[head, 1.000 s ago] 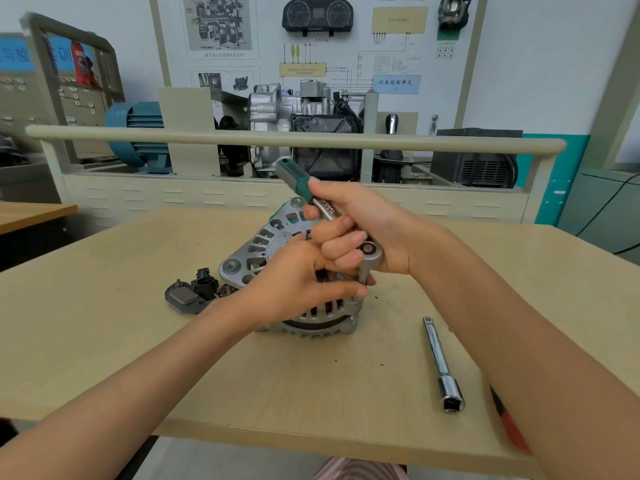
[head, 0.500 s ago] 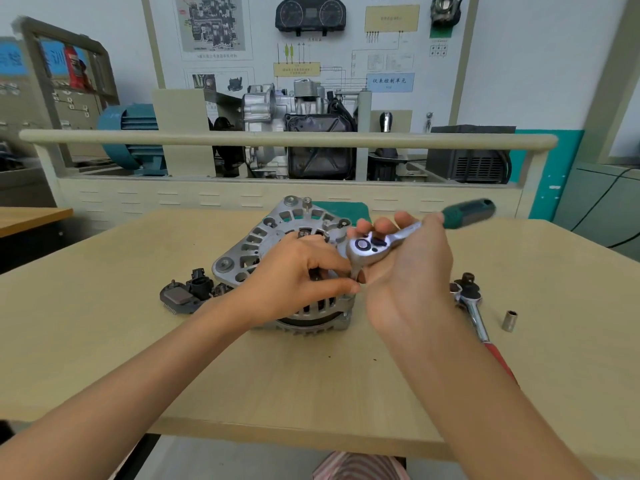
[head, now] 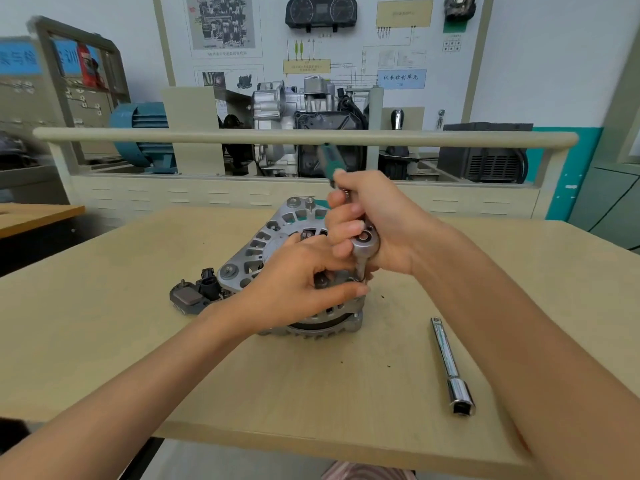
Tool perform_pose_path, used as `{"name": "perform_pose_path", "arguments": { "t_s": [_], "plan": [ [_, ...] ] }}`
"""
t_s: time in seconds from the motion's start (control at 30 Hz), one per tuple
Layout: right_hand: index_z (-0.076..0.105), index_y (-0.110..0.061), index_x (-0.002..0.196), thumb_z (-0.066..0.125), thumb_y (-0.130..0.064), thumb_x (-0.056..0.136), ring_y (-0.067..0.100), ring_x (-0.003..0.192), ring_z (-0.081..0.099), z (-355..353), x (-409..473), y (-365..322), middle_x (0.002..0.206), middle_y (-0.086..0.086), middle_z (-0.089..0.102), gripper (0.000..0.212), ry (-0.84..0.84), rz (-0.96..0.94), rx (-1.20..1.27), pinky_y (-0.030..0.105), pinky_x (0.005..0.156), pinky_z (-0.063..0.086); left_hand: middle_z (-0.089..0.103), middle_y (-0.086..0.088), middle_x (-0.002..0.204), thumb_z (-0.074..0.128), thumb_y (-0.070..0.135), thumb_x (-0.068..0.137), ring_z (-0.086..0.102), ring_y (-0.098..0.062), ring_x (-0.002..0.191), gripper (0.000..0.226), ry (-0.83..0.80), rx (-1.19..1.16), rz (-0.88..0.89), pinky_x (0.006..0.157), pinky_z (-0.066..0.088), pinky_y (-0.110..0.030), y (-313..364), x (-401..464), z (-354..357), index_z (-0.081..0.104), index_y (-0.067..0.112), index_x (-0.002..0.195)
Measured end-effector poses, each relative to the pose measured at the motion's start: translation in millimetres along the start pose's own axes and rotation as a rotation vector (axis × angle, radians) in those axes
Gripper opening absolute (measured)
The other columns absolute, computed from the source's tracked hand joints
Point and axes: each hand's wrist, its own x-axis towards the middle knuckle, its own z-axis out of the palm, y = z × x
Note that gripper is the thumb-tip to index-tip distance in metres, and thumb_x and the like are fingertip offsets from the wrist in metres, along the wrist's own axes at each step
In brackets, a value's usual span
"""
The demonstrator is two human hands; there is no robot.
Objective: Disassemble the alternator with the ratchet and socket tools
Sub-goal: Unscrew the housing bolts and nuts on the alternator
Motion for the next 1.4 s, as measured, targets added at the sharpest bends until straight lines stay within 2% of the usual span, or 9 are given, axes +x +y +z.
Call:
{"name": "perform_pose_path", "arguments": {
  "t_s": [0.1, 0.23, 0.3, 0.43, 0.57, 0.67, 1.0, 1.27, 1.4],
  "plan": [
    [0.038, -0.017, 0.061, 0.037, -0.035, 0.097, 0.002, 0.025, 0.026, -2.2, 6.8, -6.0, 0.037, -0.011, 0.027, 0.04, -0.234, 0.193, -0.178, 0.009, 0.03, 0.027, 0.069, 0.003, 0.102, 0.068, 0.031, 0.08, 0.052, -0.014, 0.114, 0.021, -0.004, -0.071, 0.005, 0.101, 0.038, -0.044, -3.6, -0.4, 0.4, 0.074, 0.016, 0.095],
    [0.04, -0.016, 0.06, 0.039, -0.034, 0.094, 0.001, 0.023, 0.028, -3.8, 8.3, -7.1, 0.037, -0.01, 0.029, 0.039, -0.414, 0.306, -0.179, 0.009, 0.027, 0.026, 0.067, 0.001, 0.113, 0.07, 0.02, 0.08, 0.043, -0.009, 0.127, 0.024, 0.008, -0.117, 0.024, 0.108, 0.029, -0.018, -5.5, 0.9, 1.5, 0.072, 0.014, 0.103],
    [0.041, -0.016, 0.06, 0.039, -0.035, 0.095, 0.001, 0.024, 0.028, -5.3, 5.4, -4.6, 0.037, -0.011, 0.028, 0.04, -0.397, 0.272, -0.104, 0.01, 0.026, 0.026, 0.069, 0.003, 0.108, 0.07, 0.024, 0.079, 0.045, -0.009, 0.124, 0.02, 0.008, -0.128, 0.007, 0.11, 0.029, -0.025, -4.8, 1.0, 2.3, 0.073, 0.019, 0.098],
    [0.042, -0.016, 0.066, 0.038, -0.038, 0.099, 0.002, 0.025, 0.028, -6.7, -5.8, 8.9, 0.037, -0.011, 0.028, 0.04, -0.165, -0.006, 0.077, 0.013, 0.028, 0.029, 0.069, 0.006, 0.091, 0.071, 0.024, 0.078, 0.057, -0.016, 0.103, 0.008, 0.019, -0.119, 0.004, 0.098, 0.038, -0.051, -0.9, 1.5, 3.2, 0.075, 0.024, 0.085],
    [0.037, -0.016, 0.073, 0.033, -0.033, 0.101, 0.009, 0.032, 0.035, 1.2, -17.1, 34.5, 0.041, -0.008, 0.034, 0.033, 0.309, -0.517, 0.613, 0.016, 0.039, 0.038, 0.068, 0.004, 0.074, 0.064, 0.034, 0.08, 0.049, -0.01, 0.077, 0.022, 0.01, -0.055, 0.024, 0.081, 0.036, -0.036, -1.8, 1.6, 4.3, 0.075, 0.017, 0.09],
    [0.034, -0.016, 0.077, 0.031, -0.027, 0.102, 0.011, 0.037, 0.043, 4.7, -21.9, 47.6, 0.046, -0.005, 0.038, 0.027, 0.355, -0.647, 0.799, 0.02, 0.045, 0.048, 0.06, 0.01, 0.065, 0.06, 0.039, 0.079, 0.043, -0.01, 0.07, 0.029, 0.028, -0.058, 0.029, 0.072, 0.031, -0.029, -0.5, -1.1, 1.2, 0.076, 0.018, 0.091],
    [0.036, -0.017, 0.074, 0.035, -0.029, 0.102, 0.007, 0.027, 0.029, 0.7, -6.5, 16.9, 0.036, -0.008, 0.03, 0.03, 0.196, -0.294, 0.343, 0.014, 0.035, 0.033, 0.062, -0.008, 0.078, 0.06, 0.04, 0.078, 0.054, -0.018, 0.077, 0.024, 0.015, -0.054, -0.048, 0.084, 0.042, -0.047, 2.8, -0.7, 1.6, 0.072, 0.02, 0.082],
    [0.041, -0.015, 0.068, 0.042, -0.028, 0.094, 0.001, 0.025, 0.03, -8.2, 7.0, -8.0, 0.037, -0.01, 0.031, 0.029, -0.379, 0.259, -0.168, 0.011, 0.028, 0.027, 0.071, 0.0, 0.101, 0.069, 0.02, 0.081, 0.063, -0.012, 0.102, 0.021, 0.011, -0.18, -0.048, 0.094, 0.047, -0.038, 4.1, 0.3, 1.0, 0.074, 0.012, 0.099],
    [0.041, -0.014, 0.068, 0.039, -0.029, 0.096, 0.001, 0.025, 0.031, -6.9, 6.8, -5.8, 0.037, -0.01, 0.032, 0.032, -0.422, 0.281, -0.091, 0.012, 0.027, 0.029, 0.072, -0.001, 0.098, 0.066, 0.027, 0.076, 0.065, -0.013, 0.097, 0.027, 0.023, -0.213, -0.028, 0.09, 0.05, -0.036, 5.6, -1.2, 2.0, 0.073, 0.012, 0.098]
  ]
}}
